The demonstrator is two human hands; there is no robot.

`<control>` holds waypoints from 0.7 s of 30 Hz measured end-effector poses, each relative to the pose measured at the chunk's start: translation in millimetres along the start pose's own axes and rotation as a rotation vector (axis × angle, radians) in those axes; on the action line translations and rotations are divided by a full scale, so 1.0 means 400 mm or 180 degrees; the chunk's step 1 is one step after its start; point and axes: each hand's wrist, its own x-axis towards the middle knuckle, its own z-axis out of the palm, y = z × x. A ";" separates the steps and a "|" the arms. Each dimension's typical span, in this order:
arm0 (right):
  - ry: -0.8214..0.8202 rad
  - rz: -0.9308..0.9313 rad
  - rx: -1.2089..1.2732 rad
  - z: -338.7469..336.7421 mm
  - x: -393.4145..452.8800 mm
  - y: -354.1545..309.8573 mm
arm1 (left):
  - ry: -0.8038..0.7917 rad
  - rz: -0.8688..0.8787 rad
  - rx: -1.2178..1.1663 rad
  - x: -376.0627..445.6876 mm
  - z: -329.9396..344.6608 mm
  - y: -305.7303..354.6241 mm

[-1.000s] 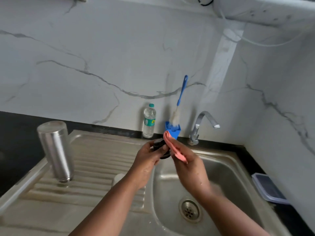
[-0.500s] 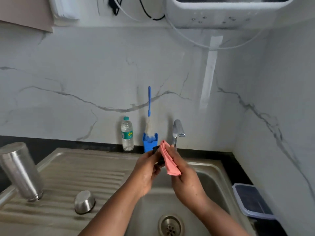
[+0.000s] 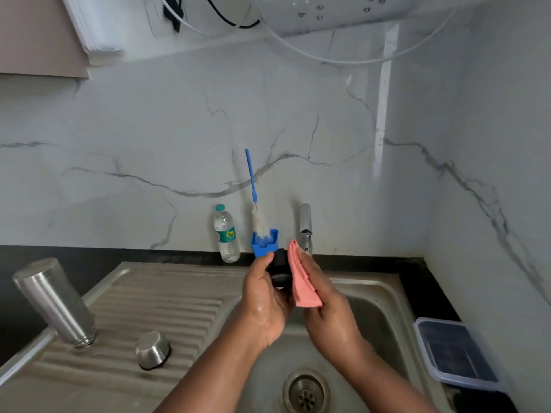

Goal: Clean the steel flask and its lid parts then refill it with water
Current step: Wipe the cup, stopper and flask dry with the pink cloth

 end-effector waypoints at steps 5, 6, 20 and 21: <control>0.0061 -0.0104 0.0036 0.027 -0.012 0.009 | -0.0207 -0.0034 -0.0202 0.002 0.001 -0.008; 0.0090 -0.0102 0.0027 0.024 -0.012 0.021 | -0.0220 -0.0072 -0.0214 0.003 0.000 -0.004; 0.0155 0.0092 -0.0532 0.043 -0.006 0.071 | 0.0371 -0.0430 -0.0140 0.057 -0.001 -0.013; 0.0208 0.0143 -0.0417 0.045 -0.005 0.074 | 0.0428 -0.0408 -0.0093 0.065 -0.009 -0.017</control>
